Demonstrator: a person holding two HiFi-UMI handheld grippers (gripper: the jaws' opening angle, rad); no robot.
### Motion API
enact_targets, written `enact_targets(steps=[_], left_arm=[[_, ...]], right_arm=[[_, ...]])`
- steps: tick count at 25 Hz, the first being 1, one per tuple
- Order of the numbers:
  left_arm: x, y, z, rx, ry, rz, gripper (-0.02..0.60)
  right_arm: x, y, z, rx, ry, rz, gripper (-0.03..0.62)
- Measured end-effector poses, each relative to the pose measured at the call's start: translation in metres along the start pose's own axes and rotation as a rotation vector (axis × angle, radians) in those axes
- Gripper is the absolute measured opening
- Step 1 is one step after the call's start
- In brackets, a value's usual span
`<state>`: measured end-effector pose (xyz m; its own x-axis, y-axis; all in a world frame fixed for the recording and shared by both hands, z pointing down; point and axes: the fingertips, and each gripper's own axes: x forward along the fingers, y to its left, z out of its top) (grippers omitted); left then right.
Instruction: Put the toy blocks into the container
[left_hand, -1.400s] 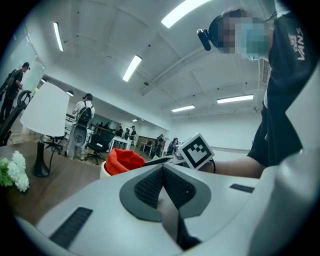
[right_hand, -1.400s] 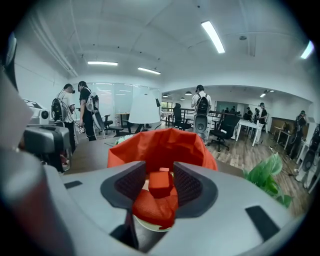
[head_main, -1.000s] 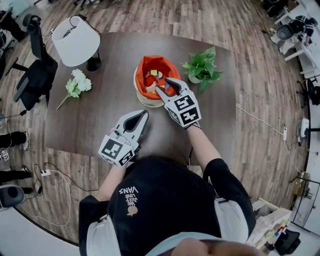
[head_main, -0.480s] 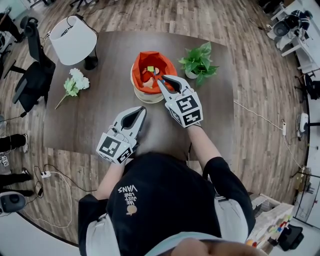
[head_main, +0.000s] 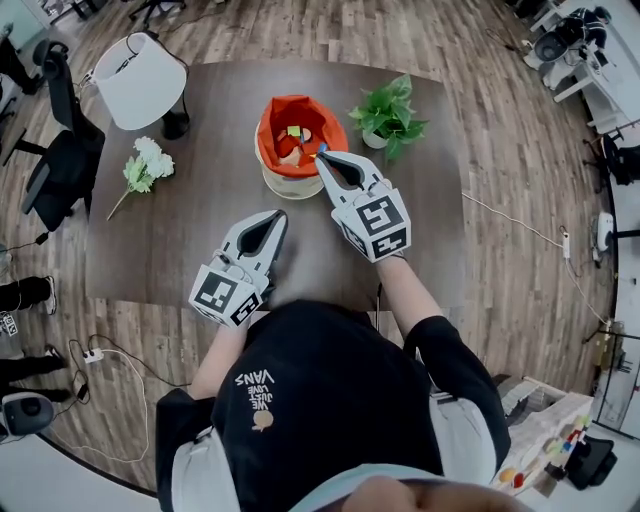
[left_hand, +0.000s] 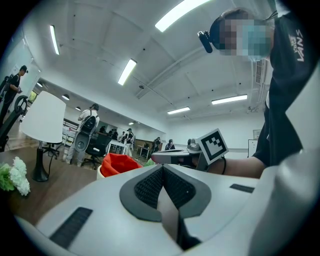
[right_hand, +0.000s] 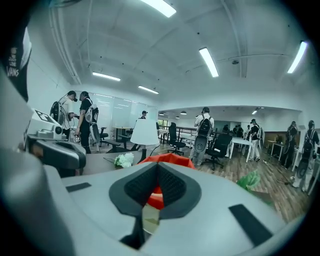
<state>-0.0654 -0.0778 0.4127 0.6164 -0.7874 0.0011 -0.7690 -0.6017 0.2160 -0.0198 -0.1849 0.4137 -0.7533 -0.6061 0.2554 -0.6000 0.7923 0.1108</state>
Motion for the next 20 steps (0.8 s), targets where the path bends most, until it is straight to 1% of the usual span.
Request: enact_targets(steps=[11, 15, 20], left_arm=[[-0.008, -0.001, 0.002, -0.002, -0.005, 0.001, 0.011], [-0.009, 0.000, 0.001, -0.001, -0.013, -0.004, 0.011], [-0.010, -0.002, 0.001, -0.003, -0.005, -0.015, 0.011]], right_arm=[[-0.030, 0.018, 0.002, 0.018, -0.019, -0.004, 0.017], [-0.038, 0.025, -0.005, 0.023, -0.003, -0.009, 0.017], [-0.052, 0.037, -0.012, 0.054, 0.004, -0.006, 0.017]])
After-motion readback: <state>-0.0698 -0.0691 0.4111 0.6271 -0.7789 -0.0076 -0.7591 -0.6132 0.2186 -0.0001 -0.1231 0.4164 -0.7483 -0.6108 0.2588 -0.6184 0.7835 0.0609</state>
